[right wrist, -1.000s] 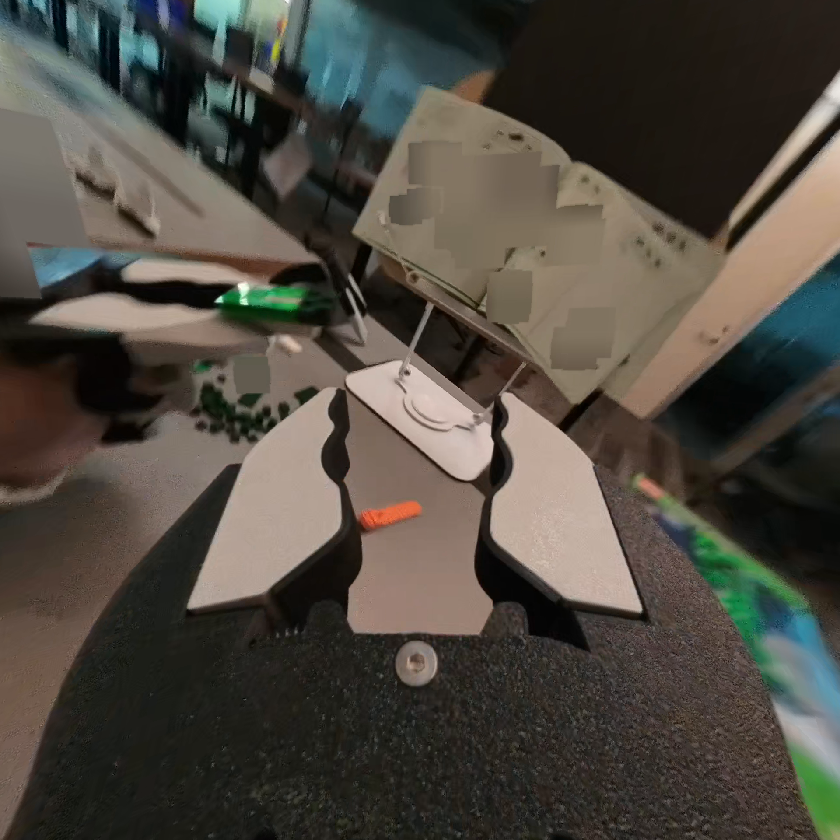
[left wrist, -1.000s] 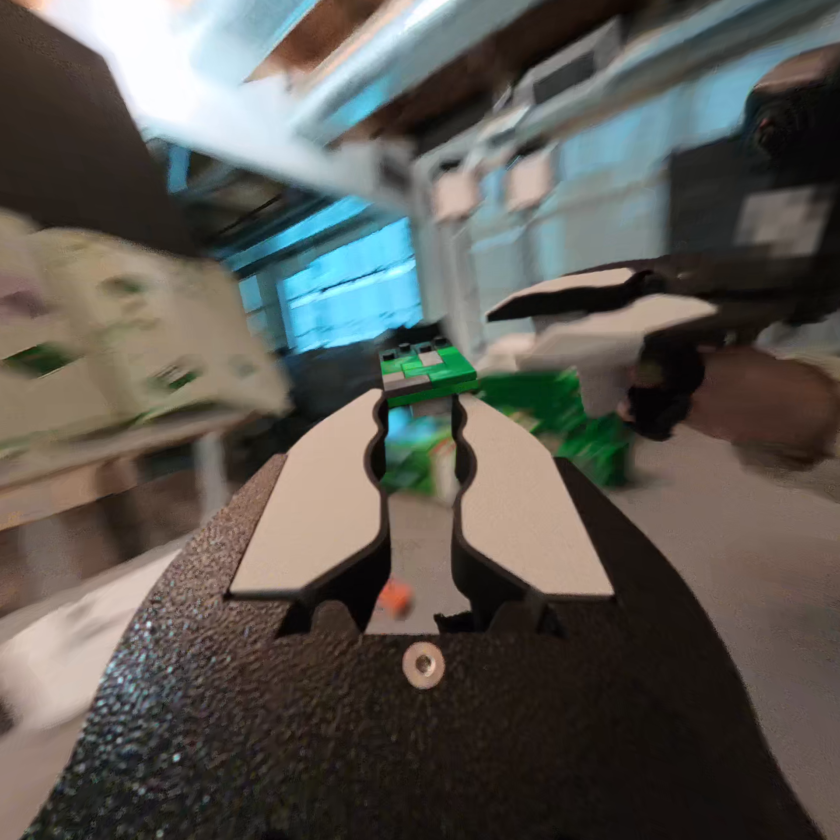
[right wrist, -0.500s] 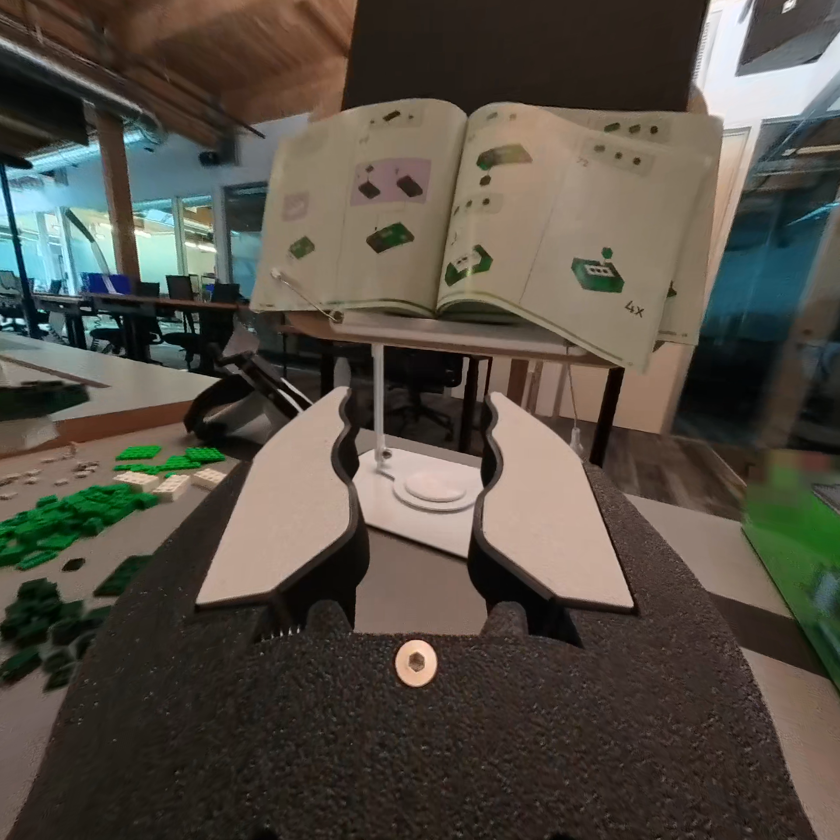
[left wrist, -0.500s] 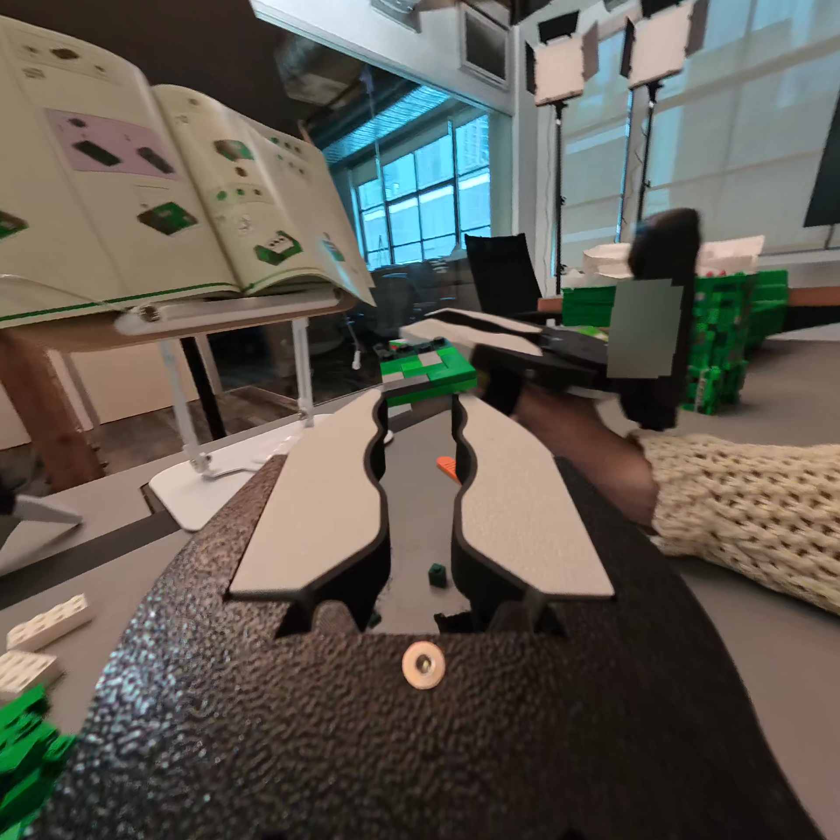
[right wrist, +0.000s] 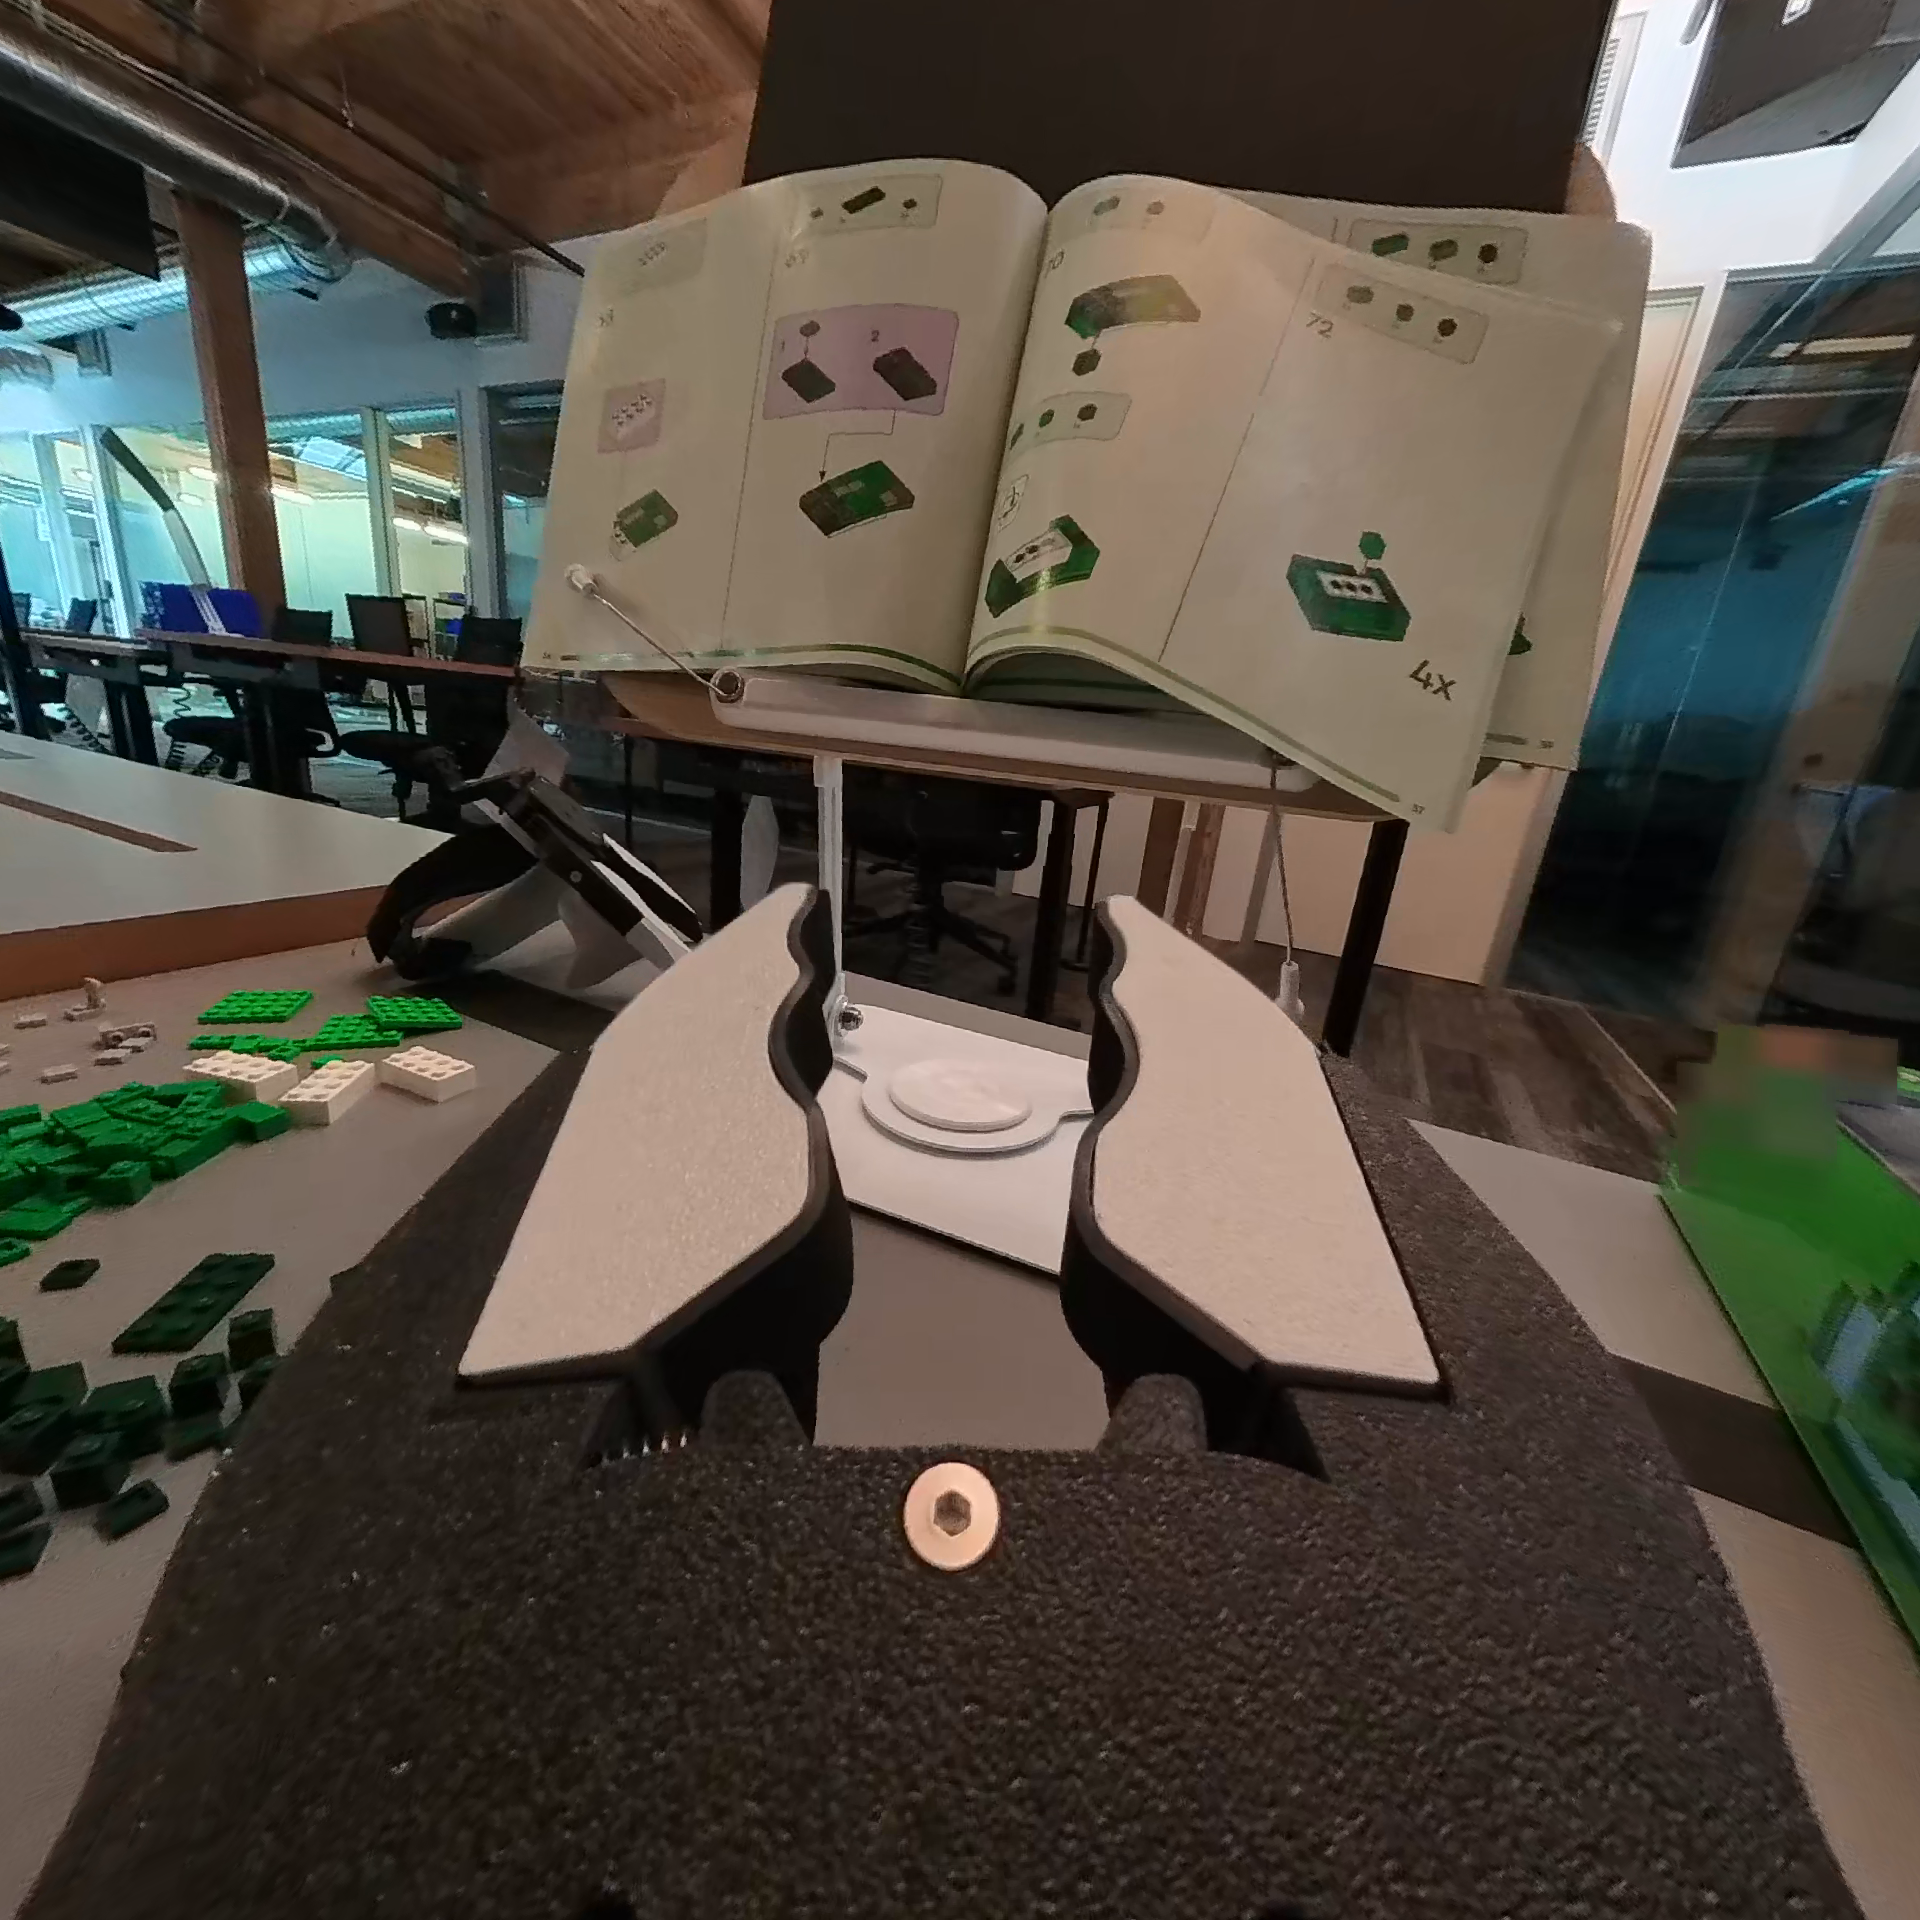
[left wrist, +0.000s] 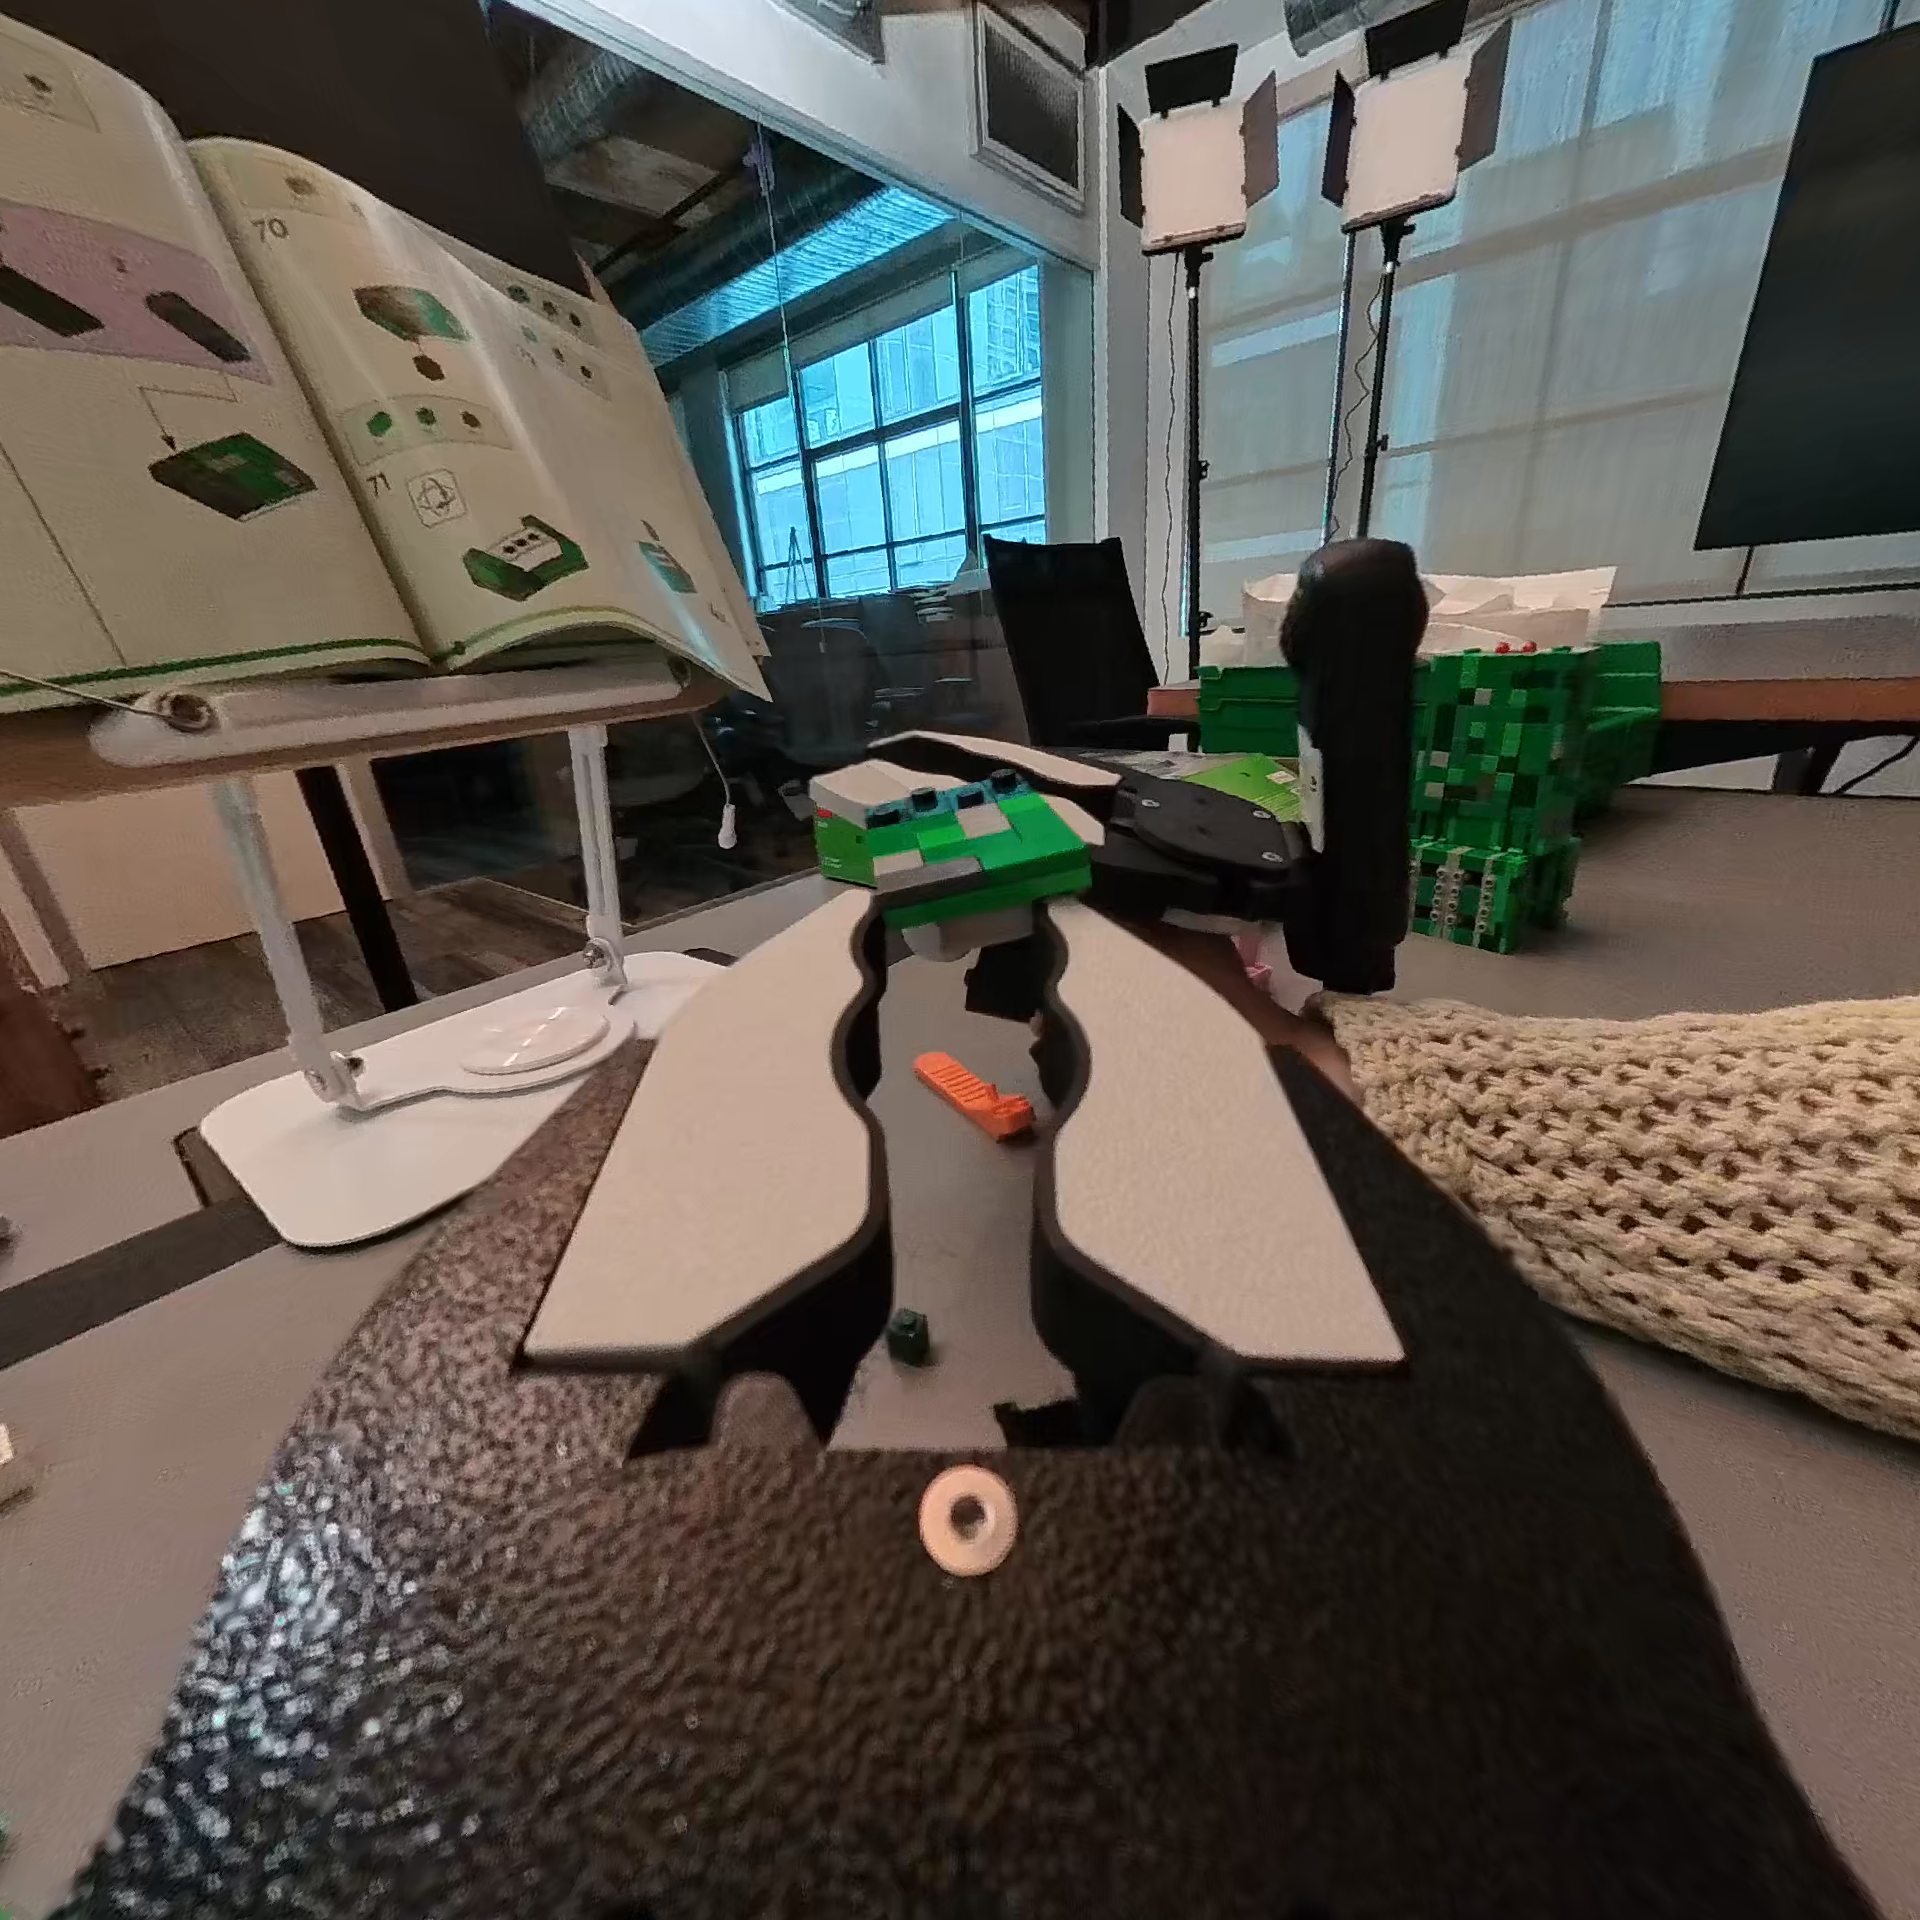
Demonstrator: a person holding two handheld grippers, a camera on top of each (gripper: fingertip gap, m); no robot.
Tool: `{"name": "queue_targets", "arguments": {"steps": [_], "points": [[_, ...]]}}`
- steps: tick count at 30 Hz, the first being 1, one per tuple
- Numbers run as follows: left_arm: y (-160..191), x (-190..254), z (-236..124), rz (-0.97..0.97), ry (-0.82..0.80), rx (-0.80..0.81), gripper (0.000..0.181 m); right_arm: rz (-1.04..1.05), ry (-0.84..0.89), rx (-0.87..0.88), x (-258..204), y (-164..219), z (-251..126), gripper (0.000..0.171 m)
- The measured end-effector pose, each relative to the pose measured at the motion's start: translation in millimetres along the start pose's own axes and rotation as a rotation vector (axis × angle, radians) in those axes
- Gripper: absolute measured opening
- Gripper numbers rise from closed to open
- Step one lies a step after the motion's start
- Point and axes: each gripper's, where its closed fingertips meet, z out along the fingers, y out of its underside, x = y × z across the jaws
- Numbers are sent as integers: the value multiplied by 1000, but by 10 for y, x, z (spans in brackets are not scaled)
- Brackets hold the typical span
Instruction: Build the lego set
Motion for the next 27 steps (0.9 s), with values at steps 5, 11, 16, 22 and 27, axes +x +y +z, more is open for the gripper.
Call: {"name": "queue_targets", "arguments": {"steps": [5,11,16,22,27], "points": [[1,3,-4,-61,2,-10,26,-43,-11,-3,-62,-5,-1,43],[-49,45,-35,16,23,-1,26,-60,-40,-37,-143,39,15,39],[-48,-104,-83,-9,-12,1,26,-41,-49,-40,-146,44,7,37],[-83,-383,-207,0,-109,11,26,-39,-73,-43,-195,49,6,37],[-94,-473,-242,-47,-136,31,26,-75,-97,-53,-269,59,4,37]]}}
